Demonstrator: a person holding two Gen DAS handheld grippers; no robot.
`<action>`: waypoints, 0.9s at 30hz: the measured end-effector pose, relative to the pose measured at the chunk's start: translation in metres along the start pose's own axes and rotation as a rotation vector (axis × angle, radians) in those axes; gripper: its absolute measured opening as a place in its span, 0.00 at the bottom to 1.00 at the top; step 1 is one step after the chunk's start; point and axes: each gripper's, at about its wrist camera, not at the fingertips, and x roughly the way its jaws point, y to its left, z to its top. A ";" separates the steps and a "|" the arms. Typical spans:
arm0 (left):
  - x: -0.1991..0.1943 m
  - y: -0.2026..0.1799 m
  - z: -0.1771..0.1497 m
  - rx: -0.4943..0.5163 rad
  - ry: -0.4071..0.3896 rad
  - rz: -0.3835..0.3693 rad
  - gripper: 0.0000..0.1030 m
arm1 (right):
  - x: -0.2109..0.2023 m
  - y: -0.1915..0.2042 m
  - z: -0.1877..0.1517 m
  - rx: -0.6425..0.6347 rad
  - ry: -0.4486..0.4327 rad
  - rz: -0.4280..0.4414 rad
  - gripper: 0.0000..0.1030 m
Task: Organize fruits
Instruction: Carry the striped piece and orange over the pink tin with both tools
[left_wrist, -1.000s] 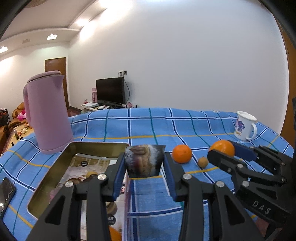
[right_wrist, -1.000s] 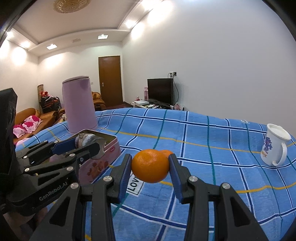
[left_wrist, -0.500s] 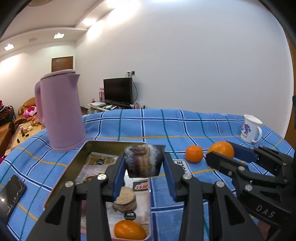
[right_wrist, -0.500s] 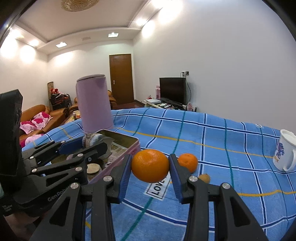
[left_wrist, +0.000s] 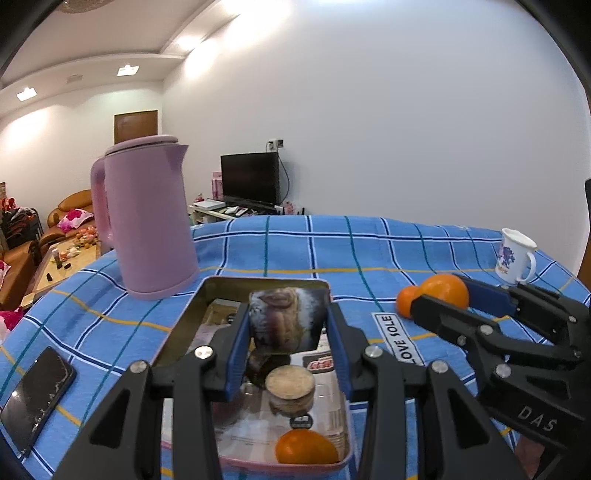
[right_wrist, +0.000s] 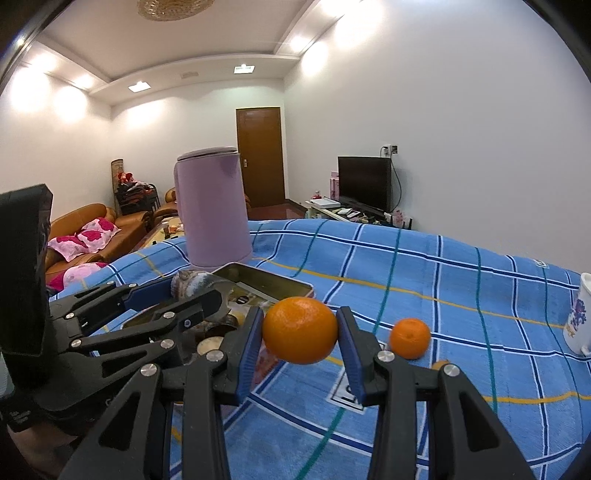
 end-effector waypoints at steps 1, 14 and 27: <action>0.000 0.002 0.000 -0.001 0.001 0.004 0.40 | 0.001 0.002 0.000 -0.002 0.000 0.003 0.41; -0.004 0.034 0.002 -0.038 0.012 0.061 0.40 | 0.012 0.024 0.007 -0.030 0.011 0.053 0.41; 0.000 0.060 -0.008 -0.057 0.056 0.111 0.40 | 0.031 0.049 0.001 -0.060 0.056 0.104 0.41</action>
